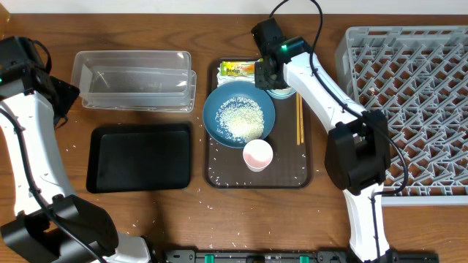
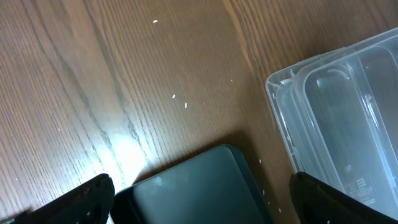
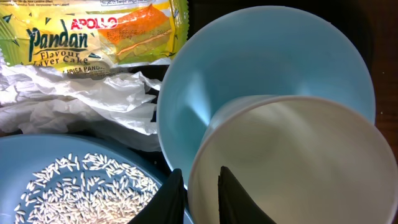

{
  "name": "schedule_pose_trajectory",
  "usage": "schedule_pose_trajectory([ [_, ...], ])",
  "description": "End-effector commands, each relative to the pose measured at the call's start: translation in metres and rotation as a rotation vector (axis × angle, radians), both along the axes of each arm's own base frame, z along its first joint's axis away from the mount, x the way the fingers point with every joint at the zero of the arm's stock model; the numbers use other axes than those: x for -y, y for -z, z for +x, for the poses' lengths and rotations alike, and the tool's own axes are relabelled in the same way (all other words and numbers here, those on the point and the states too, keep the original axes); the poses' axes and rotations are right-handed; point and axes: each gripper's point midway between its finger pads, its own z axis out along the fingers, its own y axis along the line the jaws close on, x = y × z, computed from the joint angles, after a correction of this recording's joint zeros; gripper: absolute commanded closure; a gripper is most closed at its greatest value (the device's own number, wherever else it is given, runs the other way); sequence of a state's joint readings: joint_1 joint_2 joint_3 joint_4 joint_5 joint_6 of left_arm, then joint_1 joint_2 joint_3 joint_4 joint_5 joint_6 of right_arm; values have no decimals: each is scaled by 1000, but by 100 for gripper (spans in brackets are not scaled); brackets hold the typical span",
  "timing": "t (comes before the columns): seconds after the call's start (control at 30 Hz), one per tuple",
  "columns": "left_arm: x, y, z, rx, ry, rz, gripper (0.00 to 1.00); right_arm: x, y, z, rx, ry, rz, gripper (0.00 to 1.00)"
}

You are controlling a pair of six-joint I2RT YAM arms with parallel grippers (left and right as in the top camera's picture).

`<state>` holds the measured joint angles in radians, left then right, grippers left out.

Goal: Sort waste into correct bins and load items into the dishwasher rack
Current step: 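Grasp the white cup with the right gripper and lift it, then carry the white cup to the rack's back right and release it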

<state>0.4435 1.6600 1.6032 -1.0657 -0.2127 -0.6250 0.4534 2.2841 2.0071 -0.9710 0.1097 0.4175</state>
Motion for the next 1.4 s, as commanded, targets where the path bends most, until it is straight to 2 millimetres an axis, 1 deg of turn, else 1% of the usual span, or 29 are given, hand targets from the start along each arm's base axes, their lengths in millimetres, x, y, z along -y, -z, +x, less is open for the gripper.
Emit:
schedule_pose_trajectory([
  [0.0,-3,-1,0,0,-10,6,7,-1,6,-2,-7,1,-16,83],
  [0.13,-3,-1,0,0,-10,6,7,-1,6,-2,-8,1,-17,85],
  [0.37,-3,-1,0,0,-10,6,7,1,6,-2,-11,4,-19,97],
  [0.6,-3,-1,0,0,-10,6,7,6,4,-2,-14,11,-20,99],
  [0.67,-3,-1,0,0,-10,6,7,5,-3,-1,-3,11,-15,99],
  [0.73,-3,-1,0,0,-10,6,7,5,-13,1,17,9,-6,99],
  [0.83,-3,-1,0,0,-10,6,7,6,-35,3,60,6,10,99],
  [0.93,-3,-1,0,0,-10,6,7,14,-62,6,109,16,27,99],
  [1.03,-3,-1,0,0,-10,6,7,26,-90,9,161,40,49,99],
  [1.13,-3,-1,0,0,-10,6,7,43,-119,11,217,44,56,99],
  [1.23,-3,-1,0,0,-10,6,7,68,-145,14,268,56,52,99],
  [1.3,-3,-1,0,0,-10,6,7,86,-155,12,276,66,49,99],
  [1.37,-3,-1,0,0,-10,6,7,102,-161,8,262,78,66,99],
])
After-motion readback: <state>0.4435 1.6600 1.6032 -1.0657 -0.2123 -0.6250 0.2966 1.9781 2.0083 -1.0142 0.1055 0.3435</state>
